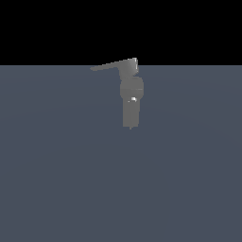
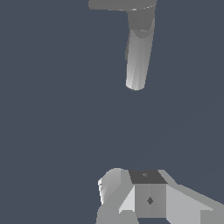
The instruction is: Turn on the faucet by rotating a designated handle.
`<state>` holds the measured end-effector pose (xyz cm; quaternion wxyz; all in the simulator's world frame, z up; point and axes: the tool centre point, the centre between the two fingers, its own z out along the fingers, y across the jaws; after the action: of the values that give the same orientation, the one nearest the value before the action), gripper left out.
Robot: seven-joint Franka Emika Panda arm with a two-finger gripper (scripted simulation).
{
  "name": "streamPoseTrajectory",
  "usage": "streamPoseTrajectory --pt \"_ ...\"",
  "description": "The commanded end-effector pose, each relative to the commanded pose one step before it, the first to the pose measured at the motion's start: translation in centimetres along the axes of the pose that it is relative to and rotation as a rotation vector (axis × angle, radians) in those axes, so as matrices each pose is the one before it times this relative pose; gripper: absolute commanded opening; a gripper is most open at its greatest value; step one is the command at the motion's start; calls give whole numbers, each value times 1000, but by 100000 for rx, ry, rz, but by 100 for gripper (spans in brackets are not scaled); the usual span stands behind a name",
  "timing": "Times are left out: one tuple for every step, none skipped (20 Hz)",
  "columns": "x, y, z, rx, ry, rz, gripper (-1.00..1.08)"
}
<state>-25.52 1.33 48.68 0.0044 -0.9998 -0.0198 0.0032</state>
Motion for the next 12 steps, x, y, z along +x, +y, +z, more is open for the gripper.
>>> streamPoseTrajectory --pt "0 1 0 0 0 0 -100" --pt "23 3 -7 55 31 -28 -100" --pt "77 2 -15 137 74 -66 -100" --pt "122 11 -28 247 137 -126 -100" --pt "171 16 -38 341 197 -189 -100" --pt "210 20 -46 410 254 -260 -100" --pt "189 22 -42 365 251 -283 -100" --pt "142 19 -32 268 212 -272 -100" --pt "94 16 -22 173 169 -255 -100" --pt "44 11 -13 79 117 -217 -100" --pt "2 4 -4 3 57 -144 -100" --pt "-14 32 3 0 0 0 -100"
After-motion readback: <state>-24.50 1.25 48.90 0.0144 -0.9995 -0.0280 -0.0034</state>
